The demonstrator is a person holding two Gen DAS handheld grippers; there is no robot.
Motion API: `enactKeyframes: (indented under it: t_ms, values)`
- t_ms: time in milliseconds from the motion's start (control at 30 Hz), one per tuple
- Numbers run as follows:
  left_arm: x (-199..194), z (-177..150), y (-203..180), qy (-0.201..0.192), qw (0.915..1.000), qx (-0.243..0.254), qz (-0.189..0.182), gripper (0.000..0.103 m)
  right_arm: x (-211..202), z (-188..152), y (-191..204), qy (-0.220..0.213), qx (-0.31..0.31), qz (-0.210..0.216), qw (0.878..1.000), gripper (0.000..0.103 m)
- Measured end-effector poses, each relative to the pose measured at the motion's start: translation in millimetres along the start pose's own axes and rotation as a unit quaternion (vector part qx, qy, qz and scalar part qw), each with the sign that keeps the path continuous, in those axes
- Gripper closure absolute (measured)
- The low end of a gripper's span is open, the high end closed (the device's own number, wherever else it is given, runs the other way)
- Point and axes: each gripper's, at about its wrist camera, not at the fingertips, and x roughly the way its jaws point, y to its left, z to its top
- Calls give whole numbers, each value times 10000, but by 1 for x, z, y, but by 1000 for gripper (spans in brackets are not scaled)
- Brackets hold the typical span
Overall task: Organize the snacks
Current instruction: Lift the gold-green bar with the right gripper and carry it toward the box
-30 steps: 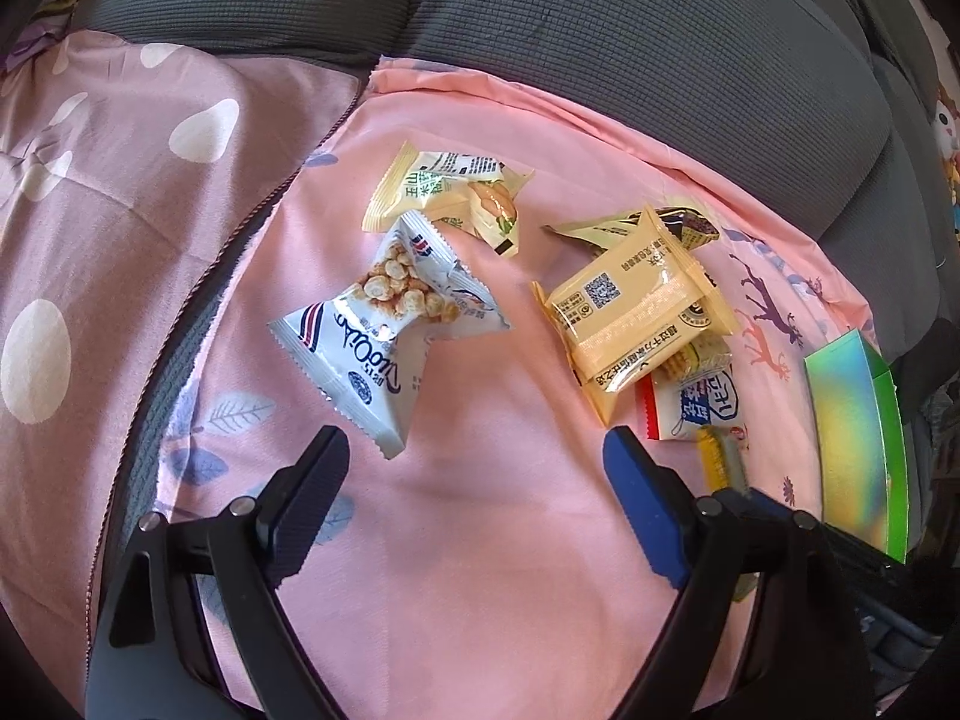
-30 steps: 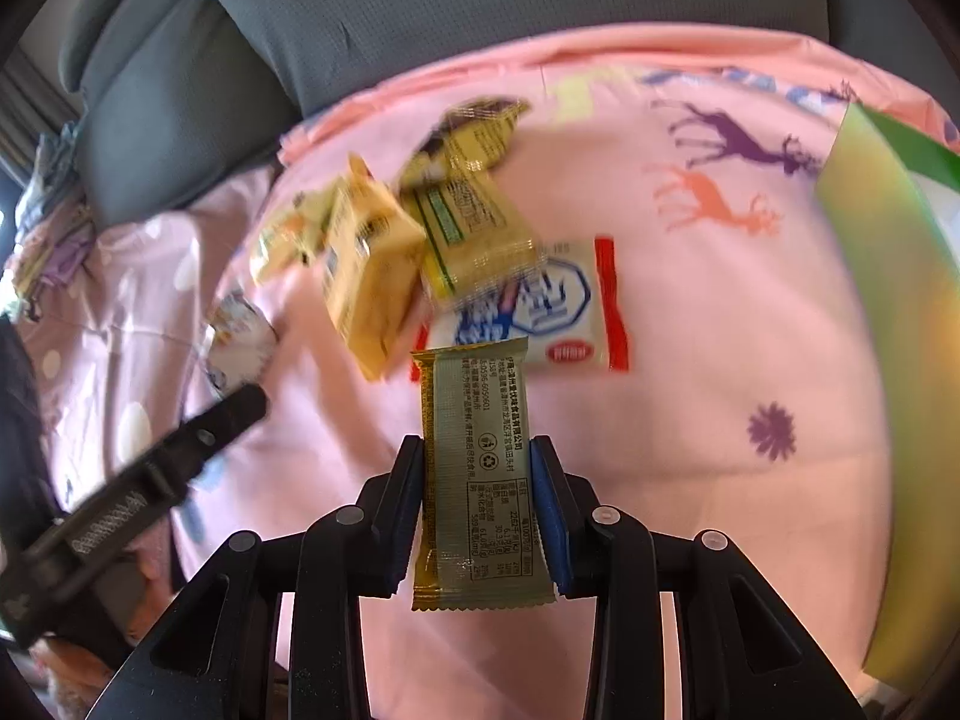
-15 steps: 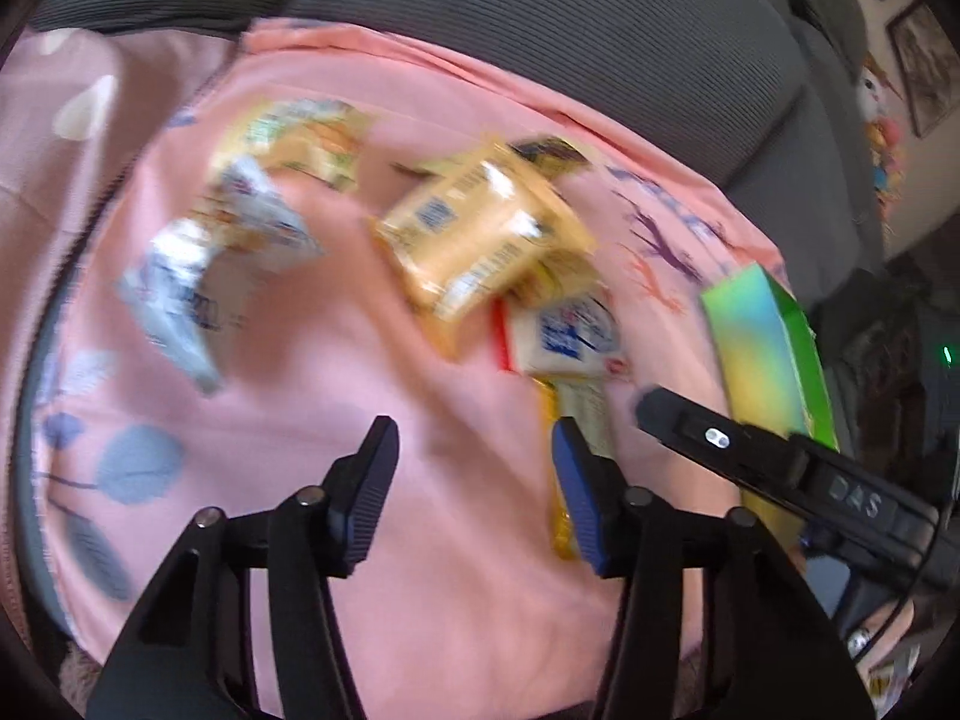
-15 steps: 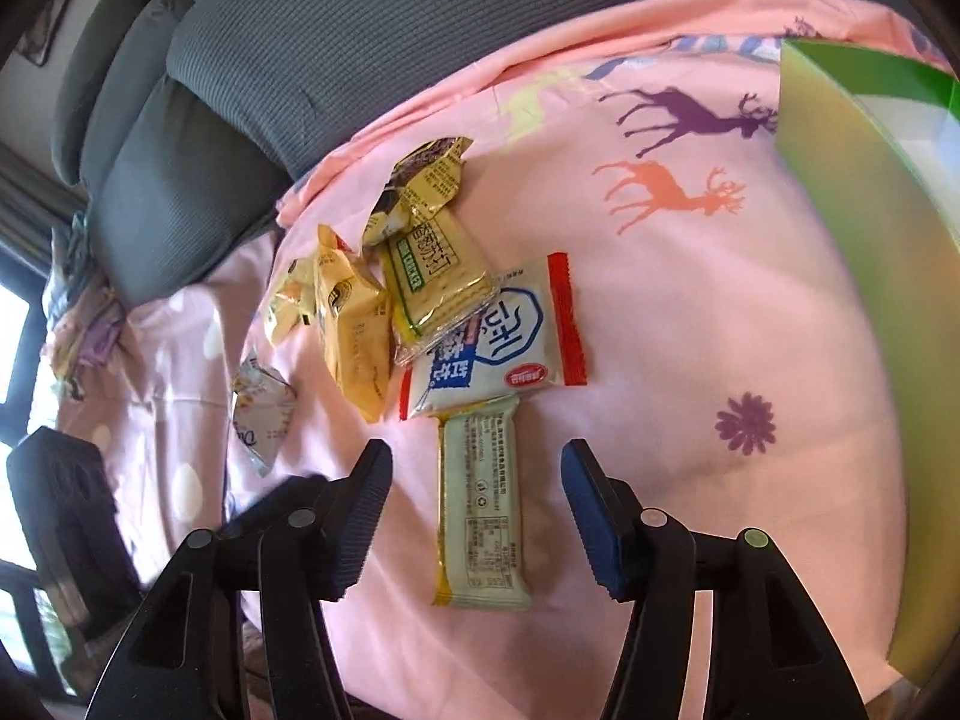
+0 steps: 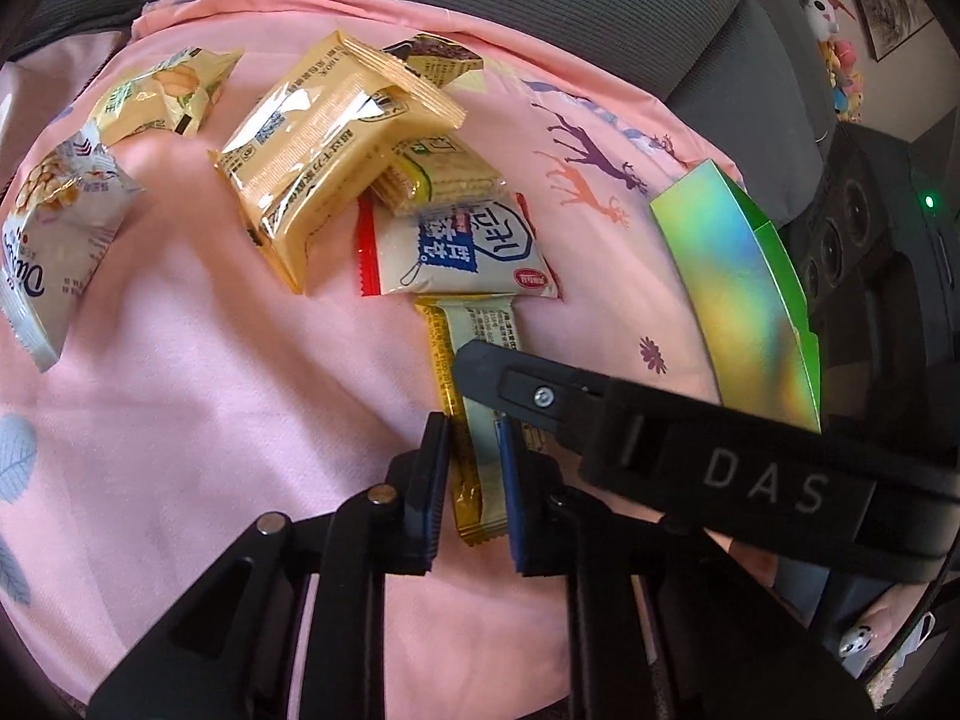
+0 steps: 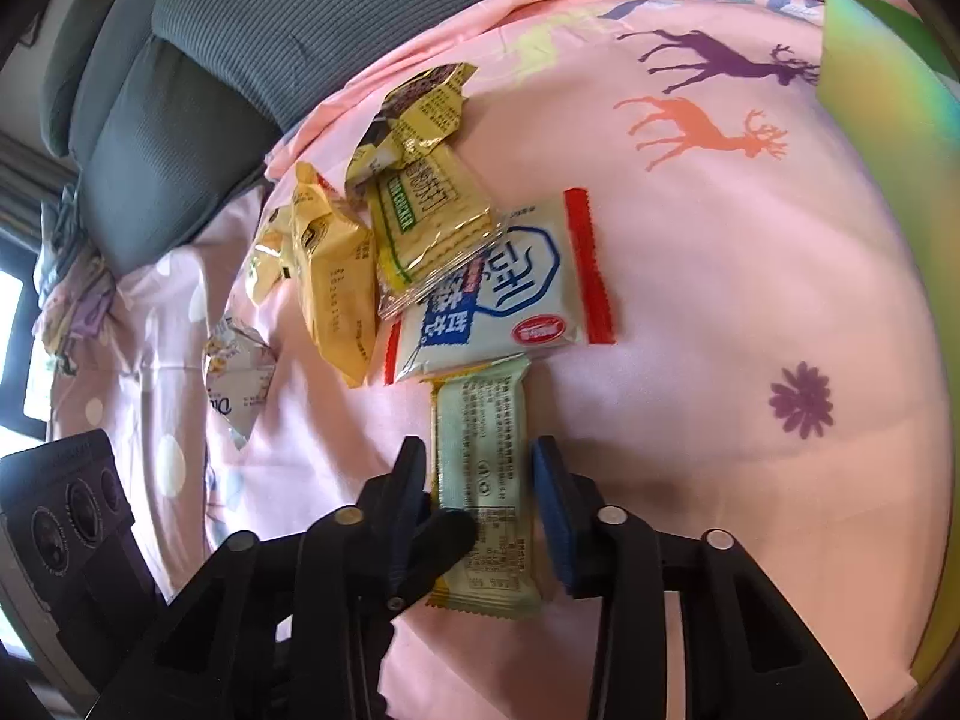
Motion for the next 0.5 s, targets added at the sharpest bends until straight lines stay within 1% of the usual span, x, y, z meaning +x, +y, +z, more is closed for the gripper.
enactKeyframes:
  t_ms: [100, 267, 500]
  values:
    - [0, 1, -3, -43, 9999, 92, 59, 88, 0, -1, 2, -49, -63, -95, 9999, 64]
    - [-5, 2, -9, -173, 9996, 215, 81, 88, -9, -2, 5, -177, -71, -108, 9998, 64]
    - [-20, 4, -15, -519, 9979, 398, -10, 88, -30, -7, 24, -644, -337, -266, 9970, 64]
